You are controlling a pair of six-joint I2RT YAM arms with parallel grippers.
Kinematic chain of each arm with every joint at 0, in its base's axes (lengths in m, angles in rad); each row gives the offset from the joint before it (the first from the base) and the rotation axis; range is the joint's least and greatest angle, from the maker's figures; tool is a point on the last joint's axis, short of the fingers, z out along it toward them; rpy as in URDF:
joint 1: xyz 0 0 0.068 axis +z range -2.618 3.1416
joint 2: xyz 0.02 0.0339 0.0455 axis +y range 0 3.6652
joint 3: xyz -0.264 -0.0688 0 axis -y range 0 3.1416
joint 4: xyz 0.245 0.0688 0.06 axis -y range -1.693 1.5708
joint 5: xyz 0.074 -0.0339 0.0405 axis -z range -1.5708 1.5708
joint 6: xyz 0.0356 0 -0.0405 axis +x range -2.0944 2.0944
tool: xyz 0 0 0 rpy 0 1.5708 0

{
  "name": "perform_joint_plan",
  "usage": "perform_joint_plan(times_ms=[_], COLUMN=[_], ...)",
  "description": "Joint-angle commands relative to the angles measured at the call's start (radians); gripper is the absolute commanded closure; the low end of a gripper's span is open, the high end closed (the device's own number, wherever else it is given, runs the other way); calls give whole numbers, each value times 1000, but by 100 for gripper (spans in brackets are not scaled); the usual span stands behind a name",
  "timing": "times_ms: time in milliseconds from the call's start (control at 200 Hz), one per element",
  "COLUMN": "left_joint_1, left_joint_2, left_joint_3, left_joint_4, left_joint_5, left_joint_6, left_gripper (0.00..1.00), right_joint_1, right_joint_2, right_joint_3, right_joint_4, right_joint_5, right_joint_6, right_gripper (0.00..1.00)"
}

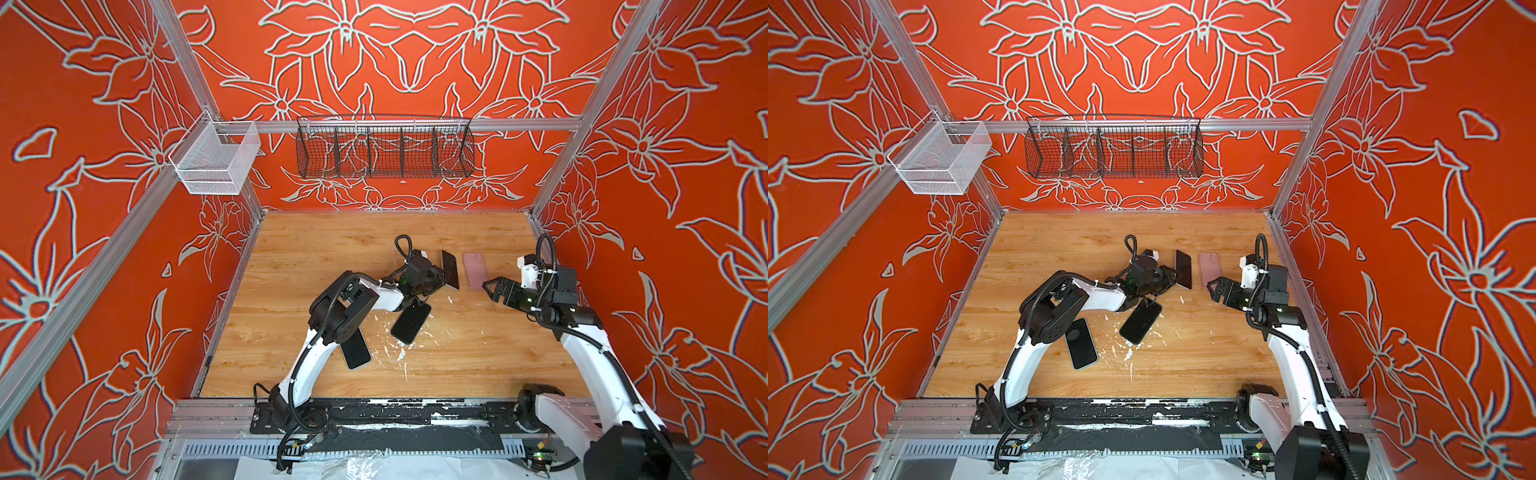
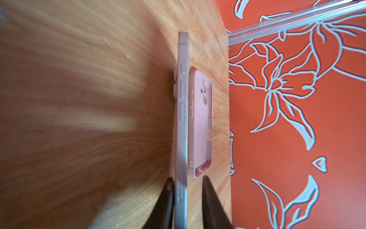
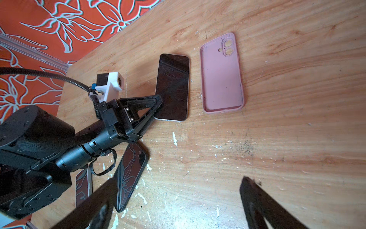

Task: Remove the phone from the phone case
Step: 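Release the black phone beside the pink case with the left gripper and withdraw both grippers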

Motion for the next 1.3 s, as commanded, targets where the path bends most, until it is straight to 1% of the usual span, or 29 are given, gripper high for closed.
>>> perform_joint_plan(times_ms=[0,40,240,305,405,445,480,656,711,761,786,981,1076,1141,1216,1291], left_joint_1=[-7,-7,-7,-7,-7,-7,-7,-7,-7,-7,-7,-7,-7,-7,-7,-7], left_joint_2=[5,5,-14,-29,-49,-54,-58,-70,-80,-90,-97,-158,-192,-217,-247,-281], left_joint_3=[22,22,13,6,1,2,3,0,-2,-7,-8,-28,-41,-53,-69,-87], left_joint_4=[13,5,-43,-55,-81,-92,-97,-116,-125,-131,-133,-167,-189,-200,-210,-225], left_joint_5=[-5,-3,-14,-18,-25,-25,-26,-22,-28,-33,-33,-50,-61,-63,-66,-65], left_joint_6=[9,13,48,63,85,91,98,112,125,134,139,187,205,216,221,231], left_gripper=[70,68,66,62,62,57,57,56,51,50,47,29,15,9,3,0], right_joint_1=[-10,-13,-33,-45,-70,-79,-86,-98,-100,-100,-100,-100,-101,-100,-100,-100], right_joint_2=[-12,-11,-15,-13,-15,-21,-27,-57,-67,-75,-77,-83,-86,-99,-119,-131], right_joint_3=[-5,-6,-8,-10,-14,-15,-17,-29,-34,-41,-43,-52,-54,-58,-66,-81], right_joint_4=[-18,-19,-34,-40,-40,-37,-37,-31,-25,-14,-12,2,18,19,34,55], right_joint_5=[11,11,15,13,-1,-6,-7,19,27,31,35,53,51,56,56,36], right_joint_6=[-25,-24,-26,-25,-25,-23,-23,-11,-8,-5,-3,11,25,30,47,73], right_gripper=[2,2,2,2,2,2,1,2,2,2,2,2,2,2,2,2])
